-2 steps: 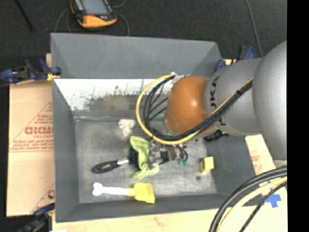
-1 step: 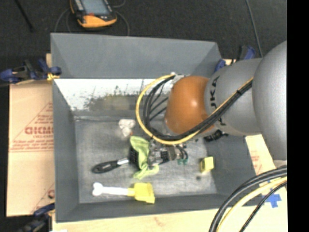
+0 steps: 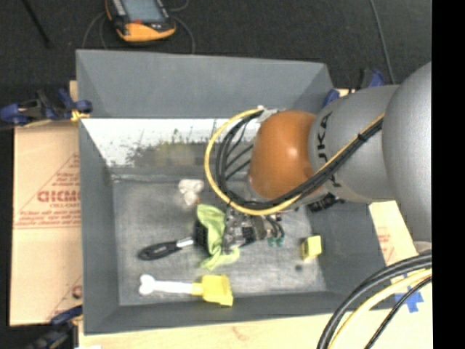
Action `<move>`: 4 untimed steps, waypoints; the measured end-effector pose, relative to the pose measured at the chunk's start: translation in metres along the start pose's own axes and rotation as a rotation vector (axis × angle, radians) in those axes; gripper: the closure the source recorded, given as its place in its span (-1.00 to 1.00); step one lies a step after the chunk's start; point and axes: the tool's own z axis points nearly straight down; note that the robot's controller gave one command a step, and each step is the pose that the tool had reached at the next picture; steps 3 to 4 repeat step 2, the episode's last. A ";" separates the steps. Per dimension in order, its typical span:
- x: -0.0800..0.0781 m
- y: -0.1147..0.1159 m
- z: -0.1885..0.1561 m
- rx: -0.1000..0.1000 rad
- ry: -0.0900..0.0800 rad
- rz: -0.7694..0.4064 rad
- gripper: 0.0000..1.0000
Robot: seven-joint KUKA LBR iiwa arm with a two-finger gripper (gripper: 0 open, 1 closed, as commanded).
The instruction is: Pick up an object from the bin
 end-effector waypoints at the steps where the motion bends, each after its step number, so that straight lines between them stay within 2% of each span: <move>1: 0.003 0.015 -0.027 -0.001 -0.009 -0.046 1.00; 2: -0.003 -0.004 -0.130 -0.002 -0.002 -0.044 1.00; 4: -0.003 -0.004 -0.130 -0.002 -0.002 -0.044 1.00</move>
Offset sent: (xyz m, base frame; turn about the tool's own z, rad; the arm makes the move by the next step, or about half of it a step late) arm 0.0017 -0.0027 0.1295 -0.0470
